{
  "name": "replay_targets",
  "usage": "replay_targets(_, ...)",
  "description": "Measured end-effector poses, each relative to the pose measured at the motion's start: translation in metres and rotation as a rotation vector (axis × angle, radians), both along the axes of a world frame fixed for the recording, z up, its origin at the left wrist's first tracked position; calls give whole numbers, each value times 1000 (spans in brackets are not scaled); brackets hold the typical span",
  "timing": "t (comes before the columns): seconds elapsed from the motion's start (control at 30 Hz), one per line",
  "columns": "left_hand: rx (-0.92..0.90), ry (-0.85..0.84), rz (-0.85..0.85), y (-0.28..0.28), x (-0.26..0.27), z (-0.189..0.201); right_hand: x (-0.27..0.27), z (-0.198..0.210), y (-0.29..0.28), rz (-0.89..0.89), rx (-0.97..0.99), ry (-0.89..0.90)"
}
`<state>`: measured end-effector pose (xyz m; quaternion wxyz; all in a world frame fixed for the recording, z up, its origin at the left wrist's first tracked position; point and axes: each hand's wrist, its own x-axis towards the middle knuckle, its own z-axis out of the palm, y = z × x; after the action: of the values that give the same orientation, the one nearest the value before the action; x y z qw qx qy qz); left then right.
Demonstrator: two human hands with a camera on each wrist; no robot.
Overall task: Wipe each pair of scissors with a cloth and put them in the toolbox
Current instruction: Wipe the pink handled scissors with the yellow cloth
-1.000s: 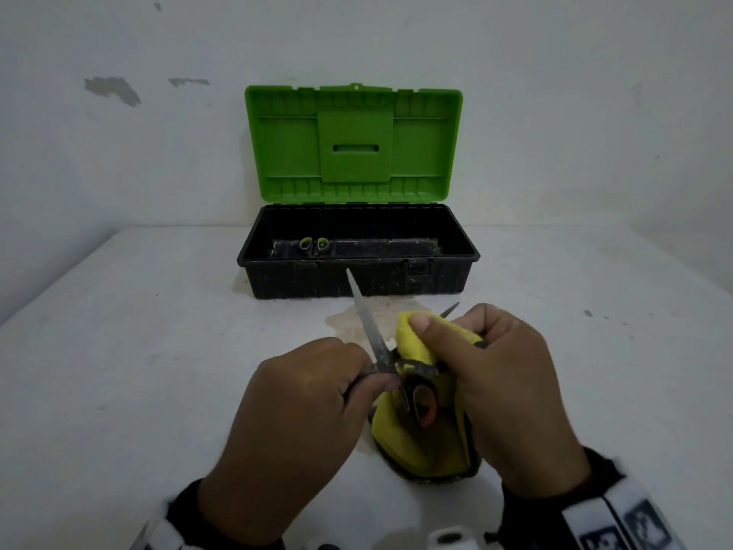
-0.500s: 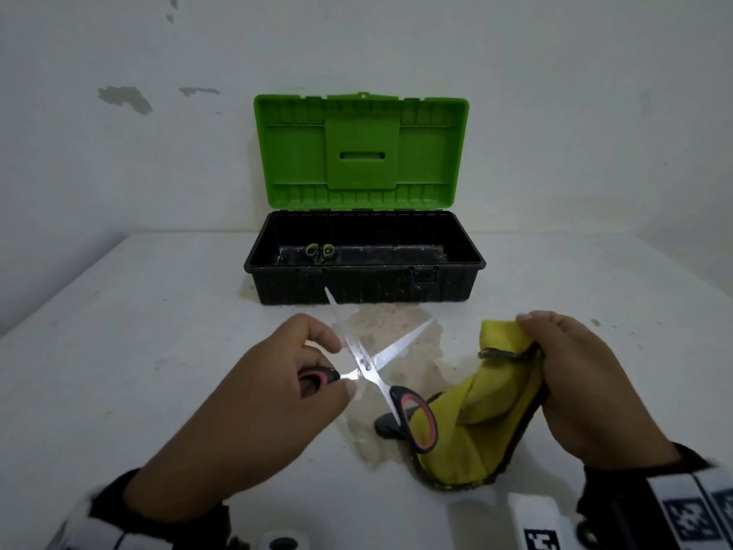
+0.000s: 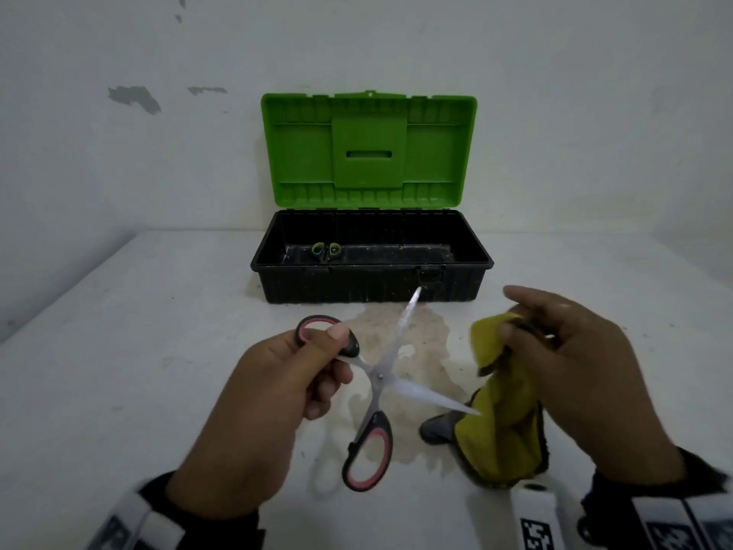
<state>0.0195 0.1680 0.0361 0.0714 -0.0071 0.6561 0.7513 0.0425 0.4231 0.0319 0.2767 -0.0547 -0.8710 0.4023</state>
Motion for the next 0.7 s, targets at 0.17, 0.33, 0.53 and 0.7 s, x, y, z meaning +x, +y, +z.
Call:
replay_targets(0.17, 43, -40, 99, 26, 6, -11, 9, 10, -31, 239, 34, 1)
replay_targets(0.33, 95, -47, 139, 40, 11, -16, 21, 11, -50, 448, 157, 45)
replay_targets(0.53, 128, -39, 244, 57, 16, -19, 21, -2, -65, 386, 278, 142)
replay_targets(0.7, 217, -46, 181, 62, 21, -16, 17, -10, -66, 243, 206, 190)
